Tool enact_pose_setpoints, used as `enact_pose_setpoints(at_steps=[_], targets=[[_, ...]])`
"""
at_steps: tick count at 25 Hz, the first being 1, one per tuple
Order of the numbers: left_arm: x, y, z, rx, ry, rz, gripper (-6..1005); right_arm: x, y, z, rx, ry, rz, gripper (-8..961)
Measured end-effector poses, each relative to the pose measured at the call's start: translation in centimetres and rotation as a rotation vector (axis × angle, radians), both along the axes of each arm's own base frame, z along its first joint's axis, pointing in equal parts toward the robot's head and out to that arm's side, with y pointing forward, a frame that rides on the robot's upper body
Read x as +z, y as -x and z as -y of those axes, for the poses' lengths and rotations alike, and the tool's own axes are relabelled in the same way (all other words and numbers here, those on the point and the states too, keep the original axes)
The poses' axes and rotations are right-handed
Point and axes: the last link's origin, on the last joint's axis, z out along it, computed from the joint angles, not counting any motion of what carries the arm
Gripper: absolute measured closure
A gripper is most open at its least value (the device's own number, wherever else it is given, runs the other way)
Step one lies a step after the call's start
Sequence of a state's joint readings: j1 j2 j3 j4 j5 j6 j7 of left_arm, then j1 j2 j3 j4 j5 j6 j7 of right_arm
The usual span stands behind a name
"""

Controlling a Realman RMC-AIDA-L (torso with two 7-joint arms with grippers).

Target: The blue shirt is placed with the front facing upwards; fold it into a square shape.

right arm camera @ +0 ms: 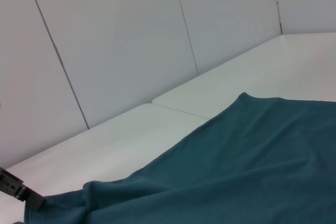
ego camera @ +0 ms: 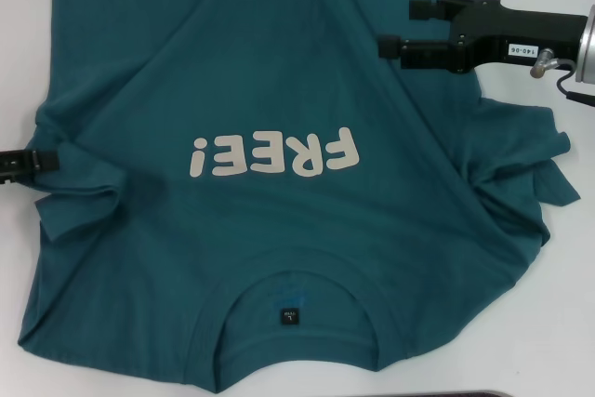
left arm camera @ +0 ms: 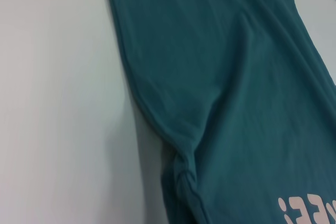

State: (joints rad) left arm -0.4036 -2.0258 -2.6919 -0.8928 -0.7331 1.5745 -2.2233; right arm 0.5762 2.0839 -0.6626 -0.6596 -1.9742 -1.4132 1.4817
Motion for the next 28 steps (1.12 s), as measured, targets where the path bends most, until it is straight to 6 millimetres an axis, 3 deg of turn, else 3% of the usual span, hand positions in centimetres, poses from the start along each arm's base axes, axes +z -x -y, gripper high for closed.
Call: enact_pose_setpoints(at_steps=[10,21,26,28], targets=[[0.0,-0.7,-0.4,-0.021,0.004,0.015,640,0.0,0.0,0.0,-0.001,-0.002,0.002,32],[-0.9,-3.3,-2.5,-0.074,0.026,0.058,865,0.1,-0.1,0.0,-0.002,-0.003,0.001,33],[-2.8,-4.7,-3.4,-0.097,0.066,0.093,971,0.1,-0.1,0.0,-0.003,-0.003,0.002,34],[-3.7,-5.0,-3.6,-0.100,0.089,0.098,965,0.1,-0.2,0.0,-0.004,-0.004,0.002,34]])
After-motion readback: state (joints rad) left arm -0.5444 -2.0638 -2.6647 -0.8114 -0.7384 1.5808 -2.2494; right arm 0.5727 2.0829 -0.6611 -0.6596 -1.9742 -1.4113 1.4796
